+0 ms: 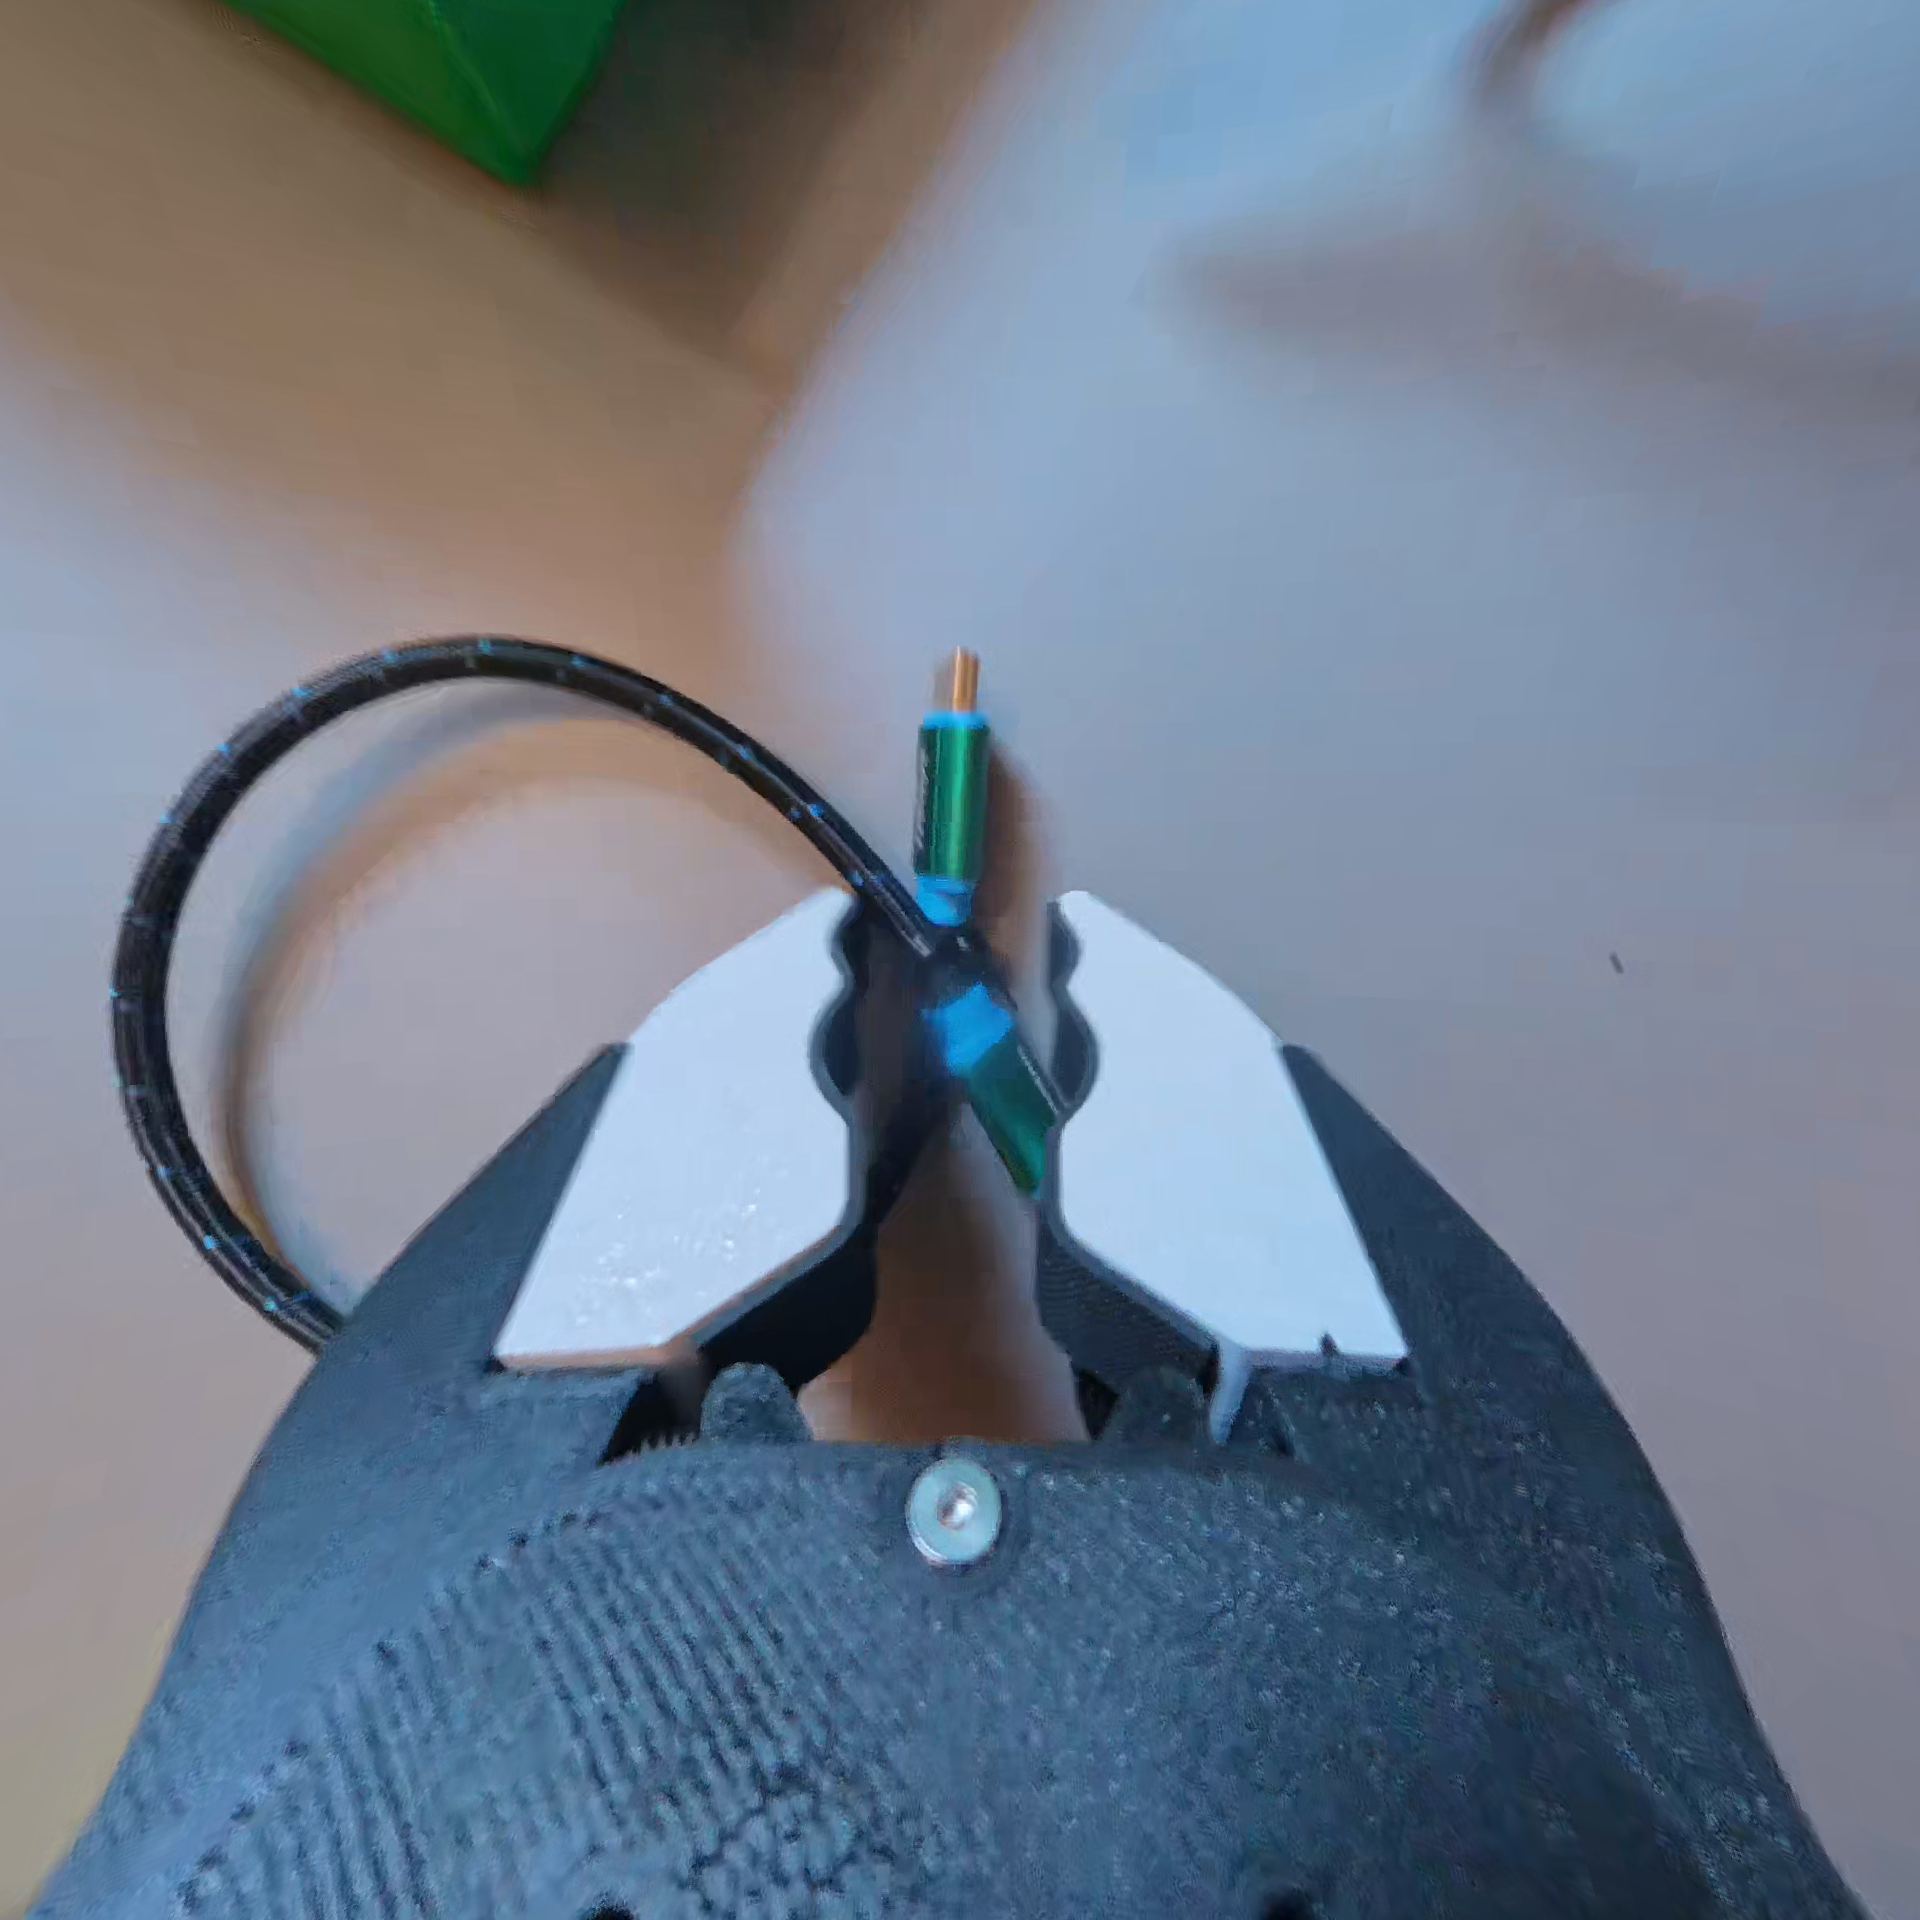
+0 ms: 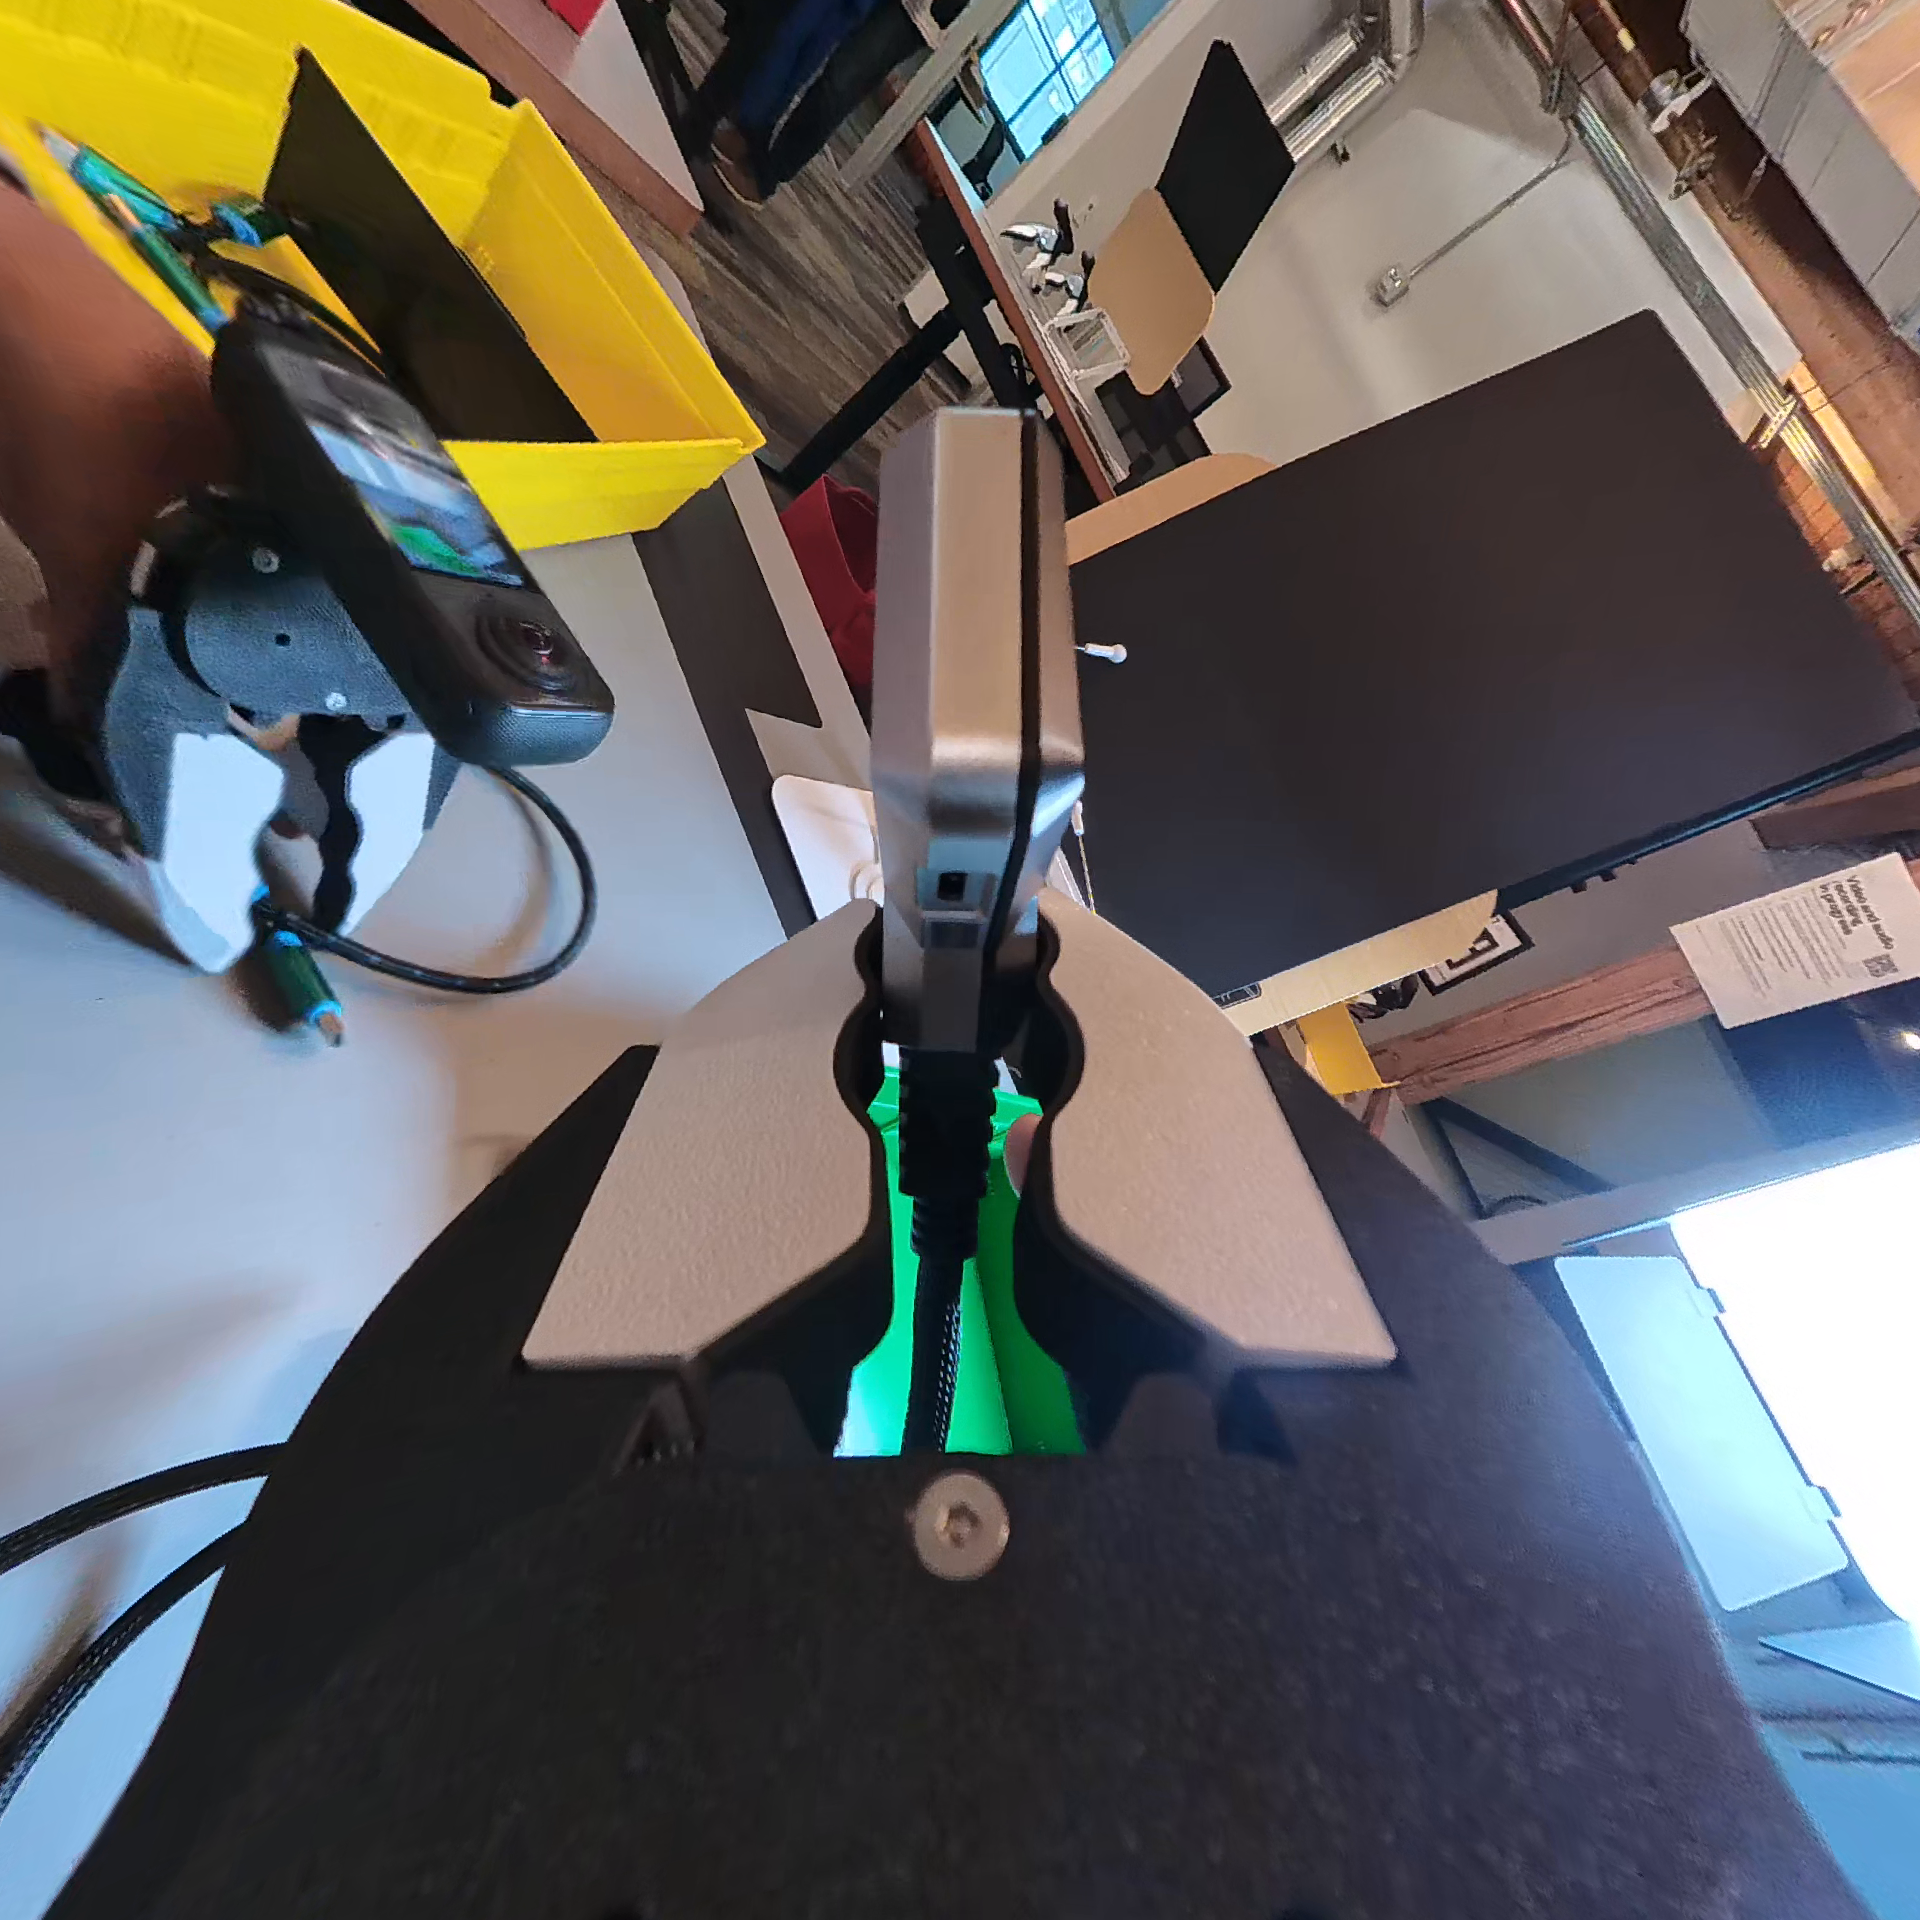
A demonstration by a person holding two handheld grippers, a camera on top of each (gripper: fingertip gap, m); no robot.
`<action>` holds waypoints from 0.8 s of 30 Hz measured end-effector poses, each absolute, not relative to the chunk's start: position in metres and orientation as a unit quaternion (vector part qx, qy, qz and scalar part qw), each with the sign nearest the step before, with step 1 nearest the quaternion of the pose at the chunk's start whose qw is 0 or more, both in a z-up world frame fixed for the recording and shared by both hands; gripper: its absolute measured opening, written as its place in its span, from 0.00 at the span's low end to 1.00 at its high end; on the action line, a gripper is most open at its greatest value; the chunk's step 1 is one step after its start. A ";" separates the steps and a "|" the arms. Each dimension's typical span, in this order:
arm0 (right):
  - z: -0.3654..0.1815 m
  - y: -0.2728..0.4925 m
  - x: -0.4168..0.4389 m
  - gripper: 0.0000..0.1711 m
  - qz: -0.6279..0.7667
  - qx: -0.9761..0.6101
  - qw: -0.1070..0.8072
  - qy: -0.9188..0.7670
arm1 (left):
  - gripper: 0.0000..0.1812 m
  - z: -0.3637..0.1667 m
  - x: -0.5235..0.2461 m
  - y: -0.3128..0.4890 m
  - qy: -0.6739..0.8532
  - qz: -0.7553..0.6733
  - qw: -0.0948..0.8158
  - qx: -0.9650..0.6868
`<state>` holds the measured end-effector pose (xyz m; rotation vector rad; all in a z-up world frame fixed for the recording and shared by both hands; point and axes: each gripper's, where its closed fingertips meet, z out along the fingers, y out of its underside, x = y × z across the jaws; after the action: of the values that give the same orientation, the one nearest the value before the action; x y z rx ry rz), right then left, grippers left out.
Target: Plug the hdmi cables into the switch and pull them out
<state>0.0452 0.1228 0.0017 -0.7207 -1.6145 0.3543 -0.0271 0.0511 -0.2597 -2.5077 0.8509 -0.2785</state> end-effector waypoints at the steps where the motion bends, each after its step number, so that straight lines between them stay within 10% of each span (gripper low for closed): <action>1: 0.001 0.123 0.045 0.13 0.157 -0.314 0.620 -0.702 | 0.12 -0.259 -0.026 0.056 0.315 -0.093 0.251 -0.911; 15: -0.040 0.102 0.013 0.13 0.131 -0.247 0.599 -0.750 | 0.07 -0.117 -0.103 0.061 0.262 0.176 0.409 -0.856; 24: -0.098 0.093 -0.033 0.13 0.004 -0.180 0.615 -0.767 | 0.07 -0.109 -0.106 0.045 0.271 0.244 0.355 -0.861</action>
<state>-0.0328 0.0929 -0.0981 -0.4154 -1.7675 0.0089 -0.1063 0.0453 -0.1087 -2.2234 0.7014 0.6298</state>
